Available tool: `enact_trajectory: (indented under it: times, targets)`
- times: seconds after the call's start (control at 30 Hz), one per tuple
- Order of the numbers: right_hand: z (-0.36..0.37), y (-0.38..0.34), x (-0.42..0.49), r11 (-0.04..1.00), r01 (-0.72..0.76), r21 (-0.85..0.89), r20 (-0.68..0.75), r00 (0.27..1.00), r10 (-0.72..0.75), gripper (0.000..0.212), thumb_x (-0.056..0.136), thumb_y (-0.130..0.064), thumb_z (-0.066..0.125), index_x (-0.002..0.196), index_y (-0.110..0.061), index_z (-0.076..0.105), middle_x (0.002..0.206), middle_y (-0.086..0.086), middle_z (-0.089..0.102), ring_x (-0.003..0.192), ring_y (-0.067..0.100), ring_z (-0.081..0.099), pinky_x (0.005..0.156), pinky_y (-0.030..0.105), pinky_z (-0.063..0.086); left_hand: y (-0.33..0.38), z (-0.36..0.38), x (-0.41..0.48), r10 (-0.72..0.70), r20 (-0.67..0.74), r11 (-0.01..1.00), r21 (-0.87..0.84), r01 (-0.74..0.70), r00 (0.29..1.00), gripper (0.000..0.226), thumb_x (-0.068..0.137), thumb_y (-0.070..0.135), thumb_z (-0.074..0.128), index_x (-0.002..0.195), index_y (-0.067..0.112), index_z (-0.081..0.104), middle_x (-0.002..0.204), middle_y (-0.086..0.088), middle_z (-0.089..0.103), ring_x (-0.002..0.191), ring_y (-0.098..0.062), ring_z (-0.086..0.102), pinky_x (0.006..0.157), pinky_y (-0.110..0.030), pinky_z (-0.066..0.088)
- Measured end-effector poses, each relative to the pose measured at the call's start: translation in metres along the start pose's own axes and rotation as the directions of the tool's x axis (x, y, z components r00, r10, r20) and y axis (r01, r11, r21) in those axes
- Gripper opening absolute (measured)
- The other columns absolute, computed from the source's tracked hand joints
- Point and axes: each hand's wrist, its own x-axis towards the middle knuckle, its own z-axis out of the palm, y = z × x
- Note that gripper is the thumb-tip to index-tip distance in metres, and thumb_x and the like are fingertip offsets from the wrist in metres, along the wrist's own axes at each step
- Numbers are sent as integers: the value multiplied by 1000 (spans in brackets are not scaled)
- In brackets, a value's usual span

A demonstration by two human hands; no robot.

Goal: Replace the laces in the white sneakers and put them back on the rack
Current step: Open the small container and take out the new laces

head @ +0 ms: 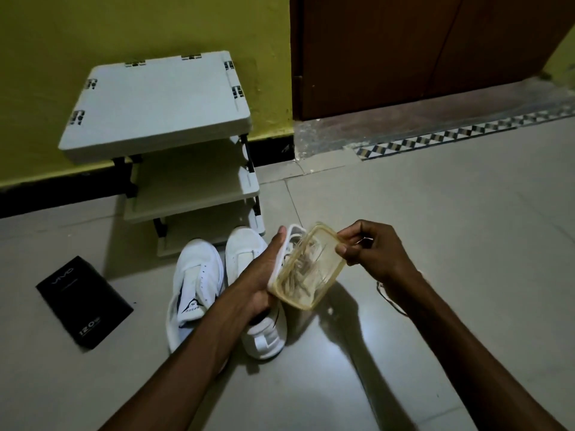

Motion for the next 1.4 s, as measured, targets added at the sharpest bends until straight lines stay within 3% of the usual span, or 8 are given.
enact_trajectory:
  times: [0.23, 0.47, 0.77, 0.87, 0.97, 1.03, 1.17, 1.4]
  targets:
    - [-49, -4, -11, 990, 89, -112, 558, 830, -11, 22, 76, 11, 74, 75, -3, 57, 76, 7, 62, 74, 13, 61, 65, 23, 49, -1, -6, 11, 78, -94, 997, -5, -79, 992, 63, 85, 67, 54, 115, 13, 70, 113, -15, 71, 107, -32, 66, 96, -52, 50]
    - [-32, 50, -33, 786, 376, -491, 496, 862, -103, 21, 61, -1, 62, 65, -21, 56, 69, -6, 61, 67, 12, 59, 63, 44, 53, 2, -5, 13, 121, -117, 988, -79, -131, 986, 53, 92, 62, 46, 99, 16, 71, 98, -10, 76, 91, -29, 69, 85, -53, 51]
    - [-17, 100, -65, 232, 671, -704, 710, 671, 213, 15, 91, -37, 60, 99, -25, 65, 104, -2, 61, 96, 18, 58, 72, 29, 48, -5, -5, 9, 106, -84, 994, -19, -108, 991, 57, 91, 64, 47, 115, 17, 68, 108, -11, 73, 103, -30, 68, 92, -52, 51]
    - [-18, 70, -59, 543, 477, -692, 683, 677, 276, 14, 87, -25, 67, 97, -17, 73, 100, -2, 70, 93, 10, 65, 80, 27, 54, -9, 1, 9, 92, -65, 995, -18, -93, 994, 56, 91, 64, 47, 114, 17, 68, 111, -11, 73, 105, -31, 68, 89, -51, 52]
    - [-12, 35, -45, 878, 282, -387, 385, 915, -124, 12, 81, -15, 76, 93, -20, 76, 91, -11, 73, 77, 4, 68, 67, 21, 56, -13, 7, 10, 64, -32, 996, -58, -65, 997, 56, 91, 63, 49, 111, 16, 69, 112, -14, 72, 101, -31, 69, 88, -50, 52]
    - [-1, 18, -35, 909, 288, -300, 188, 953, -239, 25, 80, -23, 79, 105, -22, 74, 102, -14, 72, 76, 4, 69, 63, 23, 57, -15, 12, 9, 44, 7, 996, -76, -43, 999, 60, 91, 64, 46, 116, 13, 67, 112, -17, 71, 97, -32, 69, 88, -51, 52]
    - [22, 5, -16, 777, 384, -499, 342, 911, -231, 65, 72, -34, 82, 132, -32, 58, 106, -22, 58, 75, -1, 63, 66, 3, 40, -19, 23, 8, 40, 39, 994, -103, -36, 998, 63, 92, 61, 48, 124, 8, 62, 116, -20, 68, 102, -32, 68, 94, -47, 53]
    - [48, 26, -9, 757, 448, -475, 349, 886, -306, 19, 69, -33, 68, 86, -36, 62, 65, -19, 58, 59, -4, 54, 58, 18, 39, -20, 21, 17, 146, -152, 989, 1, -148, 978, 50, 89, 56, 57, 106, 9, 65, 76, -8, 74, 68, -15, 72, 55, -25, 55]
